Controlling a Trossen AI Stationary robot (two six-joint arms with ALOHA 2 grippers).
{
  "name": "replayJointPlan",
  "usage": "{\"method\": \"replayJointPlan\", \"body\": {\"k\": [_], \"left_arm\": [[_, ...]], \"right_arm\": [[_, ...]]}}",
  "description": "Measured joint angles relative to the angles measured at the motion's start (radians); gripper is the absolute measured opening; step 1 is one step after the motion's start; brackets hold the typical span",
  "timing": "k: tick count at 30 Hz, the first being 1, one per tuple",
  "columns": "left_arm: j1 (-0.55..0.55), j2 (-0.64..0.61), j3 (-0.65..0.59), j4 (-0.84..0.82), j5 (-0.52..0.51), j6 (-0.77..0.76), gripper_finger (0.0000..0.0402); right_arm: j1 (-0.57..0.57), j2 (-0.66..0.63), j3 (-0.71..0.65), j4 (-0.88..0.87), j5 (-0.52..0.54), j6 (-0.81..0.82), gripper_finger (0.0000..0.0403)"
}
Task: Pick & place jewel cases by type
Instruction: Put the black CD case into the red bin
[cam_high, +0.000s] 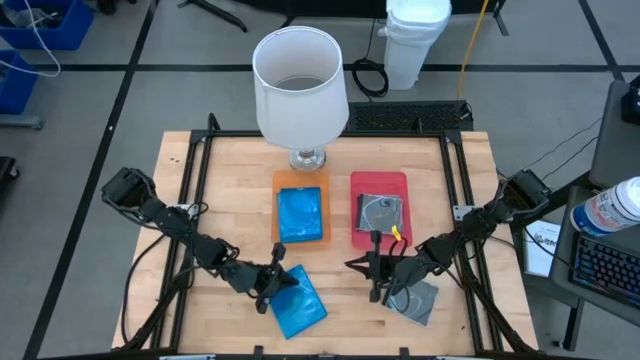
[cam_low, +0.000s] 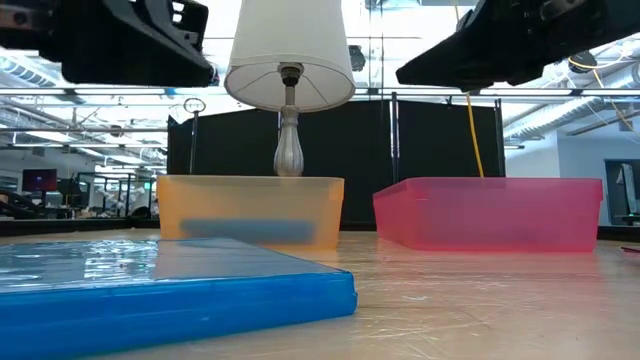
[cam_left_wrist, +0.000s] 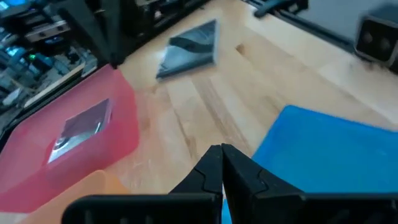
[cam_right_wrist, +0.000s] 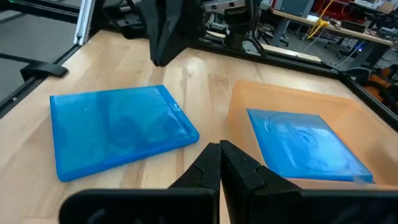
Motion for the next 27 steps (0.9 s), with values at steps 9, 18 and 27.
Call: {"method": "replayJointPlan", "body": {"k": [9,18,27], "left_arm": [[0.006,0.001,0.0,0.02,0.087,0.027,0.0004],[-0.065,0.001,0.0,0.057,0.139,0.016,0.0004],[-0.12,0.001,0.0,0.047,0.053,-0.024,0.0004]], "right_arm": [[0.045,0.0,0.034,-0.007,-0.03,0.068,0.0],[0.194,-0.006,0.567,-1.227,0.157,0.51,0.0],[0.34,0.008,0.737,-1.852,0.02,1.0,0.0]]}}
